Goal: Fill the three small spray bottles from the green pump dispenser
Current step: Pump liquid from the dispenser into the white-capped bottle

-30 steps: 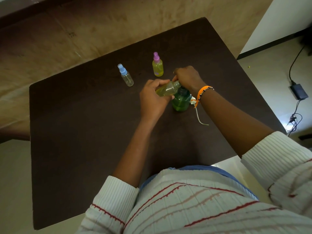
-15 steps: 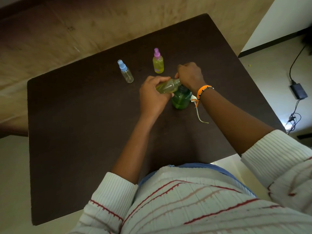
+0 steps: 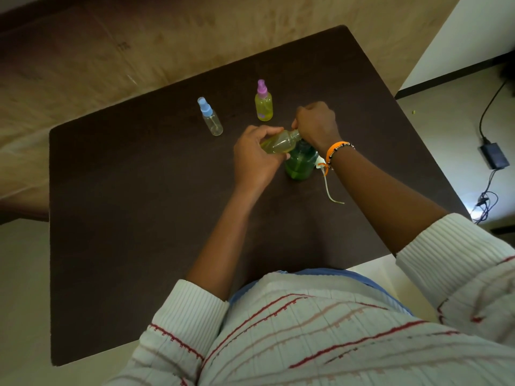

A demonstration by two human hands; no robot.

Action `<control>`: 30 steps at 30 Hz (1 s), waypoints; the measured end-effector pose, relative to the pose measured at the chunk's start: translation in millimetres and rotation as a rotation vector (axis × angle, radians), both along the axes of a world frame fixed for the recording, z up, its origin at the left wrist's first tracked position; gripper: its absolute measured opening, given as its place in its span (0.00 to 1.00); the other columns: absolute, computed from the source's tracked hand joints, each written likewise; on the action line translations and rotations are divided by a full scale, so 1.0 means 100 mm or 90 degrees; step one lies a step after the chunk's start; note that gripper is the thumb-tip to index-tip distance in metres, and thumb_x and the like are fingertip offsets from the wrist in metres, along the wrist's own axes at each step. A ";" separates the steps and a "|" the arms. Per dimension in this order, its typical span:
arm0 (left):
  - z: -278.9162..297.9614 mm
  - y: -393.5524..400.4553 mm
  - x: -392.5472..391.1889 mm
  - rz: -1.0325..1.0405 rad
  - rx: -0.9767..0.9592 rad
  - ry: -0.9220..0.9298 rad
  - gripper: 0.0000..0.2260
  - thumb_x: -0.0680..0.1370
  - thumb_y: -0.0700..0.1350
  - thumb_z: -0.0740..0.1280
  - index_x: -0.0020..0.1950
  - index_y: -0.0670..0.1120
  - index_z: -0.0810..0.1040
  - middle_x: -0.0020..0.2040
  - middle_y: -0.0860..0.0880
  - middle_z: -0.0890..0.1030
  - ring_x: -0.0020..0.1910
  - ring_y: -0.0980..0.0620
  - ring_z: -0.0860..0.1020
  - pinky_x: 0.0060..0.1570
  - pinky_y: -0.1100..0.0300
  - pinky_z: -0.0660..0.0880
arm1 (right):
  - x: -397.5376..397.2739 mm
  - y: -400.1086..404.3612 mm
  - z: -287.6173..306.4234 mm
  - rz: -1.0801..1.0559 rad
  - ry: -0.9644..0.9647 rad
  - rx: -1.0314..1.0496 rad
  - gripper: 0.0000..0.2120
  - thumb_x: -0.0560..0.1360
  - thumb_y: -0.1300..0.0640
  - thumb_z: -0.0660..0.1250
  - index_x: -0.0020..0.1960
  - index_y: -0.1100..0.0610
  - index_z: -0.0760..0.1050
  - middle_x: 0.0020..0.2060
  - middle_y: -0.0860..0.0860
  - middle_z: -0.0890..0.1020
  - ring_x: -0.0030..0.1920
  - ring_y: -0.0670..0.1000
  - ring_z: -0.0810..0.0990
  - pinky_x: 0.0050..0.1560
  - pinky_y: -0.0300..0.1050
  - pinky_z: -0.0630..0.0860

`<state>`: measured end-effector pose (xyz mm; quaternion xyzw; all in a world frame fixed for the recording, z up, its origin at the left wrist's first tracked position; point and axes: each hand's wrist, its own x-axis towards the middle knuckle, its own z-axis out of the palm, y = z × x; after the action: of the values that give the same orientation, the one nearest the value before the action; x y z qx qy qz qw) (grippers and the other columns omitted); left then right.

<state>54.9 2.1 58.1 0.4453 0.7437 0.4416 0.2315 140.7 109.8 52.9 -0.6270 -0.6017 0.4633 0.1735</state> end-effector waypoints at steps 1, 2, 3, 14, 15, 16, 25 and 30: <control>0.01 0.00 0.00 0.000 0.003 0.002 0.21 0.62 0.36 0.77 0.53 0.46 0.82 0.45 0.54 0.75 0.42 0.59 0.76 0.46 0.69 0.73 | 0.00 0.01 0.01 0.010 0.001 -0.012 0.17 0.74 0.53 0.58 0.51 0.61 0.82 0.50 0.58 0.83 0.51 0.59 0.80 0.55 0.51 0.77; 0.01 0.00 0.00 0.000 0.004 0.001 0.21 0.61 0.36 0.77 0.53 0.46 0.82 0.45 0.54 0.76 0.42 0.59 0.76 0.46 0.69 0.73 | 0.00 0.02 0.02 0.016 0.004 -0.027 0.18 0.74 0.53 0.58 0.51 0.62 0.82 0.50 0.57 0.83 0.51 0.58 0.80 0.56 0.51 0.77; 0.02 0.00 0.00 0.001 0.005 -0.001 0.21 0.62 0.36 0.77 0.53 0.46 0.82 0.45 0.54 0.76 0.42 0.59 0.76 0.46 0.70 0.73 | 0.00 0.04 0.03 0.019 0.011 -0.050 0.19 0.74 0.51 0.58 0.51 0.61 0.82 0.49 0.57 0.83 0.51 0.58 0.80 0.55 0.50 0.77; 0.05 -0.01 -0.02 0.004 0.004 -0.004 0.21 0.61 0.36 0.77 0.52 0.47 0.82 0.44 0.56 0.75 0.42 0.62 0.76 0.45 0.72 0.73 | -0.05 0.08 0.06 0.045 0.020 -0.106 0.28 0.72 0.40 0.56 0.53 0.61 0.81 0.52 0.58 0.83 0.54 0.59 0.80 0.58 0.51 0.75; 0.05 -0.01 -0.03 0.005 0.003 -0.004 0.21 0.61 0.36 0.77 0.52 0.47 0.82 0.44 0.57 0.75 0.42 0.62 0.75 0.45 0.72 0.73 | -0.06 0.06 0.05 0.048 -0.009 -0.071 0.26 0.73 0.42 0.57 0.55 0.61 0.81 0.54 0.58 0.82 0.55 0.59 0.79 0.57 0.49 0.75; 0.05 -0.01 -0.03 0.005 0.002 -0.005 0.21 0.61 0.36 0.77 0.52 0.46 0.82 0.43 0.57 0.74 0.41 0.63 0.75 0.45 0.73 0.73 | -0.07 0.05 0.03 0.042 -0.030 -0.035 0.24 0.74 0.44 0.58 0.55 0.60 0.81 0.54 0.58 0.82 0.55 0.60 0.79 0.54 0.47 0.74; 0.00 -0.04 -0.01 -0.003 -0.013 0.011 0.21 0.62 0.36 0.77 0.54 0.46 0.82 0.47 0.54 0.76 0.43 0.59 0.76 0.47 0.70 0.74 | -0.06 0.02 -0.04 -0.006 -0.117 0.098 0.15 0.77 0.49 0.58 0.43 0.59 0.76 0.51 0.58 0.81 0.52 0.62 0.79 0.47 0.47 0.72; 0.04 -0.03 -0.01 0.003 0.005 -0.001 0.21 0.61 0.36 0.77 0.53 0.45 0.82 0.45 0.54 0.76 0.41 0.61 0.76 0.45 0.74 0.72 | -0.04 0.09 0.02 0.033 -0.066 0.006 0.25 0.77 0.44 0.54 0.55 0.60 0.81 0.53 0.56 0.83 0.56 0.60 0.78 0.59 0.50 0.73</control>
<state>54.3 -1.1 62.3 0.4439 0.7427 0.4458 0.2293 136.5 118.5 54.9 -0.6334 -0.6283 0.4317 0.1333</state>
